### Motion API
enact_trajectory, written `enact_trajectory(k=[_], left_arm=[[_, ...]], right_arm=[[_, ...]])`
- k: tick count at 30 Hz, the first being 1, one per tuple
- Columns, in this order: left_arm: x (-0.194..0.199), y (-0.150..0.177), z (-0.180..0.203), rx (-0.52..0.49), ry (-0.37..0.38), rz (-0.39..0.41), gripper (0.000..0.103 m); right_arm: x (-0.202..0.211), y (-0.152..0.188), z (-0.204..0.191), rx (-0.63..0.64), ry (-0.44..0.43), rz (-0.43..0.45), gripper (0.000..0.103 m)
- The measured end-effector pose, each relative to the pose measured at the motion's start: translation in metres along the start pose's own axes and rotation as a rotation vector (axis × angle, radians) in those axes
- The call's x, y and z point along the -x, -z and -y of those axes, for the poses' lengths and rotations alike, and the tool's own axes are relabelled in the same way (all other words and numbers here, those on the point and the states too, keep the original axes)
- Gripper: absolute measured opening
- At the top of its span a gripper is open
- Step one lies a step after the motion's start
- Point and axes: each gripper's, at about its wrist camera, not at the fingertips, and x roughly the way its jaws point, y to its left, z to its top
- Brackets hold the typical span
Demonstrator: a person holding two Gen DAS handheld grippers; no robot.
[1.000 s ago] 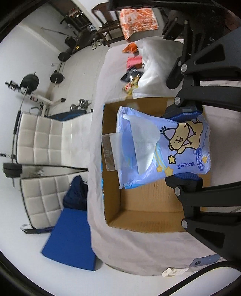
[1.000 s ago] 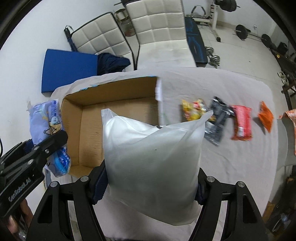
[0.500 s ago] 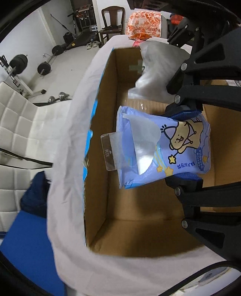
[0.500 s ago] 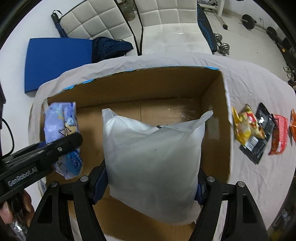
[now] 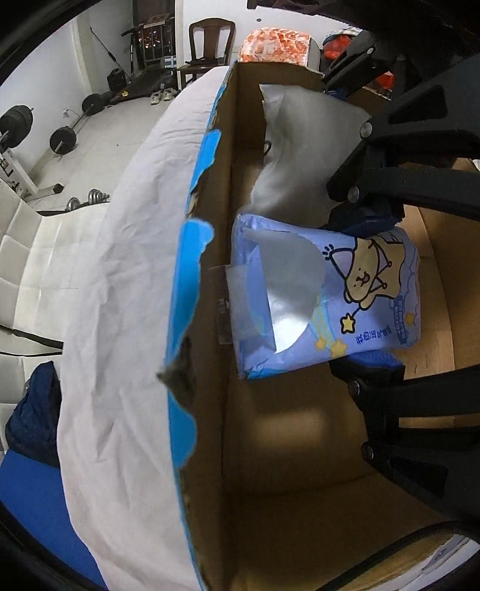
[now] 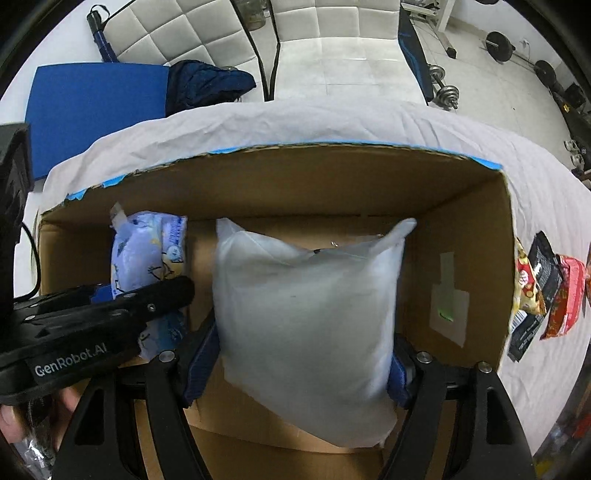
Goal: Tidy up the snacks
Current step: 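Lower both items into the box and open both tools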
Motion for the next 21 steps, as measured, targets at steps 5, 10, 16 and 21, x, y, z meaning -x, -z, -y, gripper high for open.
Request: enact_trajectory(k=[5, 10, 16, 21], left_arm=[[0.007, -0.002, 0.002, -0.006, -0.023, 0.006, 0.059], [0.019, 0.001, 0.005, -0.016, -0.053, 0.045, 0.072], [0.042, 0.022, 0.001, -0.008, -0.111, 0.128, 0.086], [0.056, 0.047, -0.005, 0.003, -0.149, 0.177, 0.100]], right_arm=[[0.001, -0.001, -0.001, 0.005, 0.009, 0.009, 0.092], [0.012, -0.002, 0.000, 0.001, 0.007, 0.013, 0.093], [0.031, 0.011, -0.003, 0.015, 0.027, 0.026, 0.103], [0.052, 0.033, -0.007, 0.018, 0.066, 0.056, 0.103]])
